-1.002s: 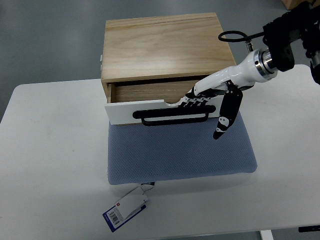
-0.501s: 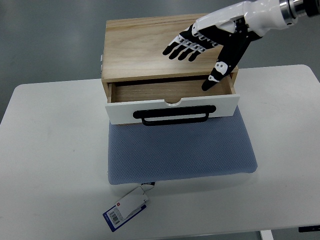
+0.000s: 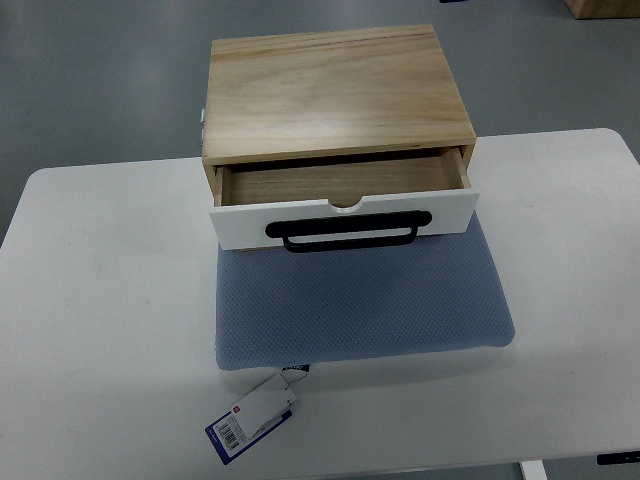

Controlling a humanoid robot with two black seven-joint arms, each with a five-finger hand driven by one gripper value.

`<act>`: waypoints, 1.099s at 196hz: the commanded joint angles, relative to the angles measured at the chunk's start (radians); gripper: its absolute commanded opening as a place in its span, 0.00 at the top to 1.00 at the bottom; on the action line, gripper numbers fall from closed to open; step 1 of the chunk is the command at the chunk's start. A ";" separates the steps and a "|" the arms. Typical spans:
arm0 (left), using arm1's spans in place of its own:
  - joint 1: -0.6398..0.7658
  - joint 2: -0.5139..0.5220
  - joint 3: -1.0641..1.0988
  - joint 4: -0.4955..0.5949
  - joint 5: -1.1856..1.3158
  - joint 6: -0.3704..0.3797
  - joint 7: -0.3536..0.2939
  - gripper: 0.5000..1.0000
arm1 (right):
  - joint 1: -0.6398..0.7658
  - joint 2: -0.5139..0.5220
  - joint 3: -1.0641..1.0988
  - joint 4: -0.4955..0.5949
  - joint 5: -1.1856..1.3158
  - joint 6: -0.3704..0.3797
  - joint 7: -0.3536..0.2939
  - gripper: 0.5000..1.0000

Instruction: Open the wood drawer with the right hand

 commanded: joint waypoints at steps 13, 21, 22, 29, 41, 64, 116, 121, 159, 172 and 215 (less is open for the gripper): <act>0.000 0.000 0.000 0.000 0.000 0.000 0.000 0.00 | -0.119 0.024 0.140 -0.045 0.003 -0.176 0.034 0.15; 0.000 0.000 0.000 0.000 0.000 0.000 0.000 0.00 | -0.119 0.024 0.140 -0.046 0.003 -0.176 0.034 0.15; 0.000 0.000 0.000 0.000 0.000 0.000 0.000 0.00 | -0.119 0.024 0.140 -0.046 0.003 -0.176 0.034 0.15; 0.000 0.000 0.000 0.000 -0.002 0.000 0.000 0.00 | -0.177 0.044 0.223 -0.082 0.003 -0.234 0.032 0.15; -0.001 0.000 0.000 0.000 0.000 0.000 0.000 0.00 | -0.199 0.051 0.257 -0.098 0.003 -0.252 0.032 0.15; 0.000 0.000 0.000 0.000 0.000 0.000 0.000 0.00 | -0.295 0.088 0.387 -0.161 -0.011 -0.283 0.031 0.15; 0.000 0.000 0.000 0.000 0.000 0.000 0.000 0.00 | -0.530 0.231 0.663 -0.220 -0.121 -0.282 0.034 0.15; 0.000 0.000 0.000 0.000 0.000 0.000 0.000 0.00 | -0.544 0.249 0.686 -0.223 -0.143 -0.280 0.035 0.15; 0.000 0.000 0.000 0.000 0.000 0.000 0.000 0.00 | -0.648 0.375 0.815 -0.233 -0.338 -0.271 0.038 0.14; 0.000 0.000 0.000 0.000 0.000 0.000 0.000 0.00 | -0.677 0.418 0.844 -0.233 -0.390 -0.269 0.038 0.14; -0.001 0.000 0.000 0.000 0.000 -0.002 0.000 0.00 | -0.756 0.515 0.881 -0.234 -0.490 -0.254 0.038 0.14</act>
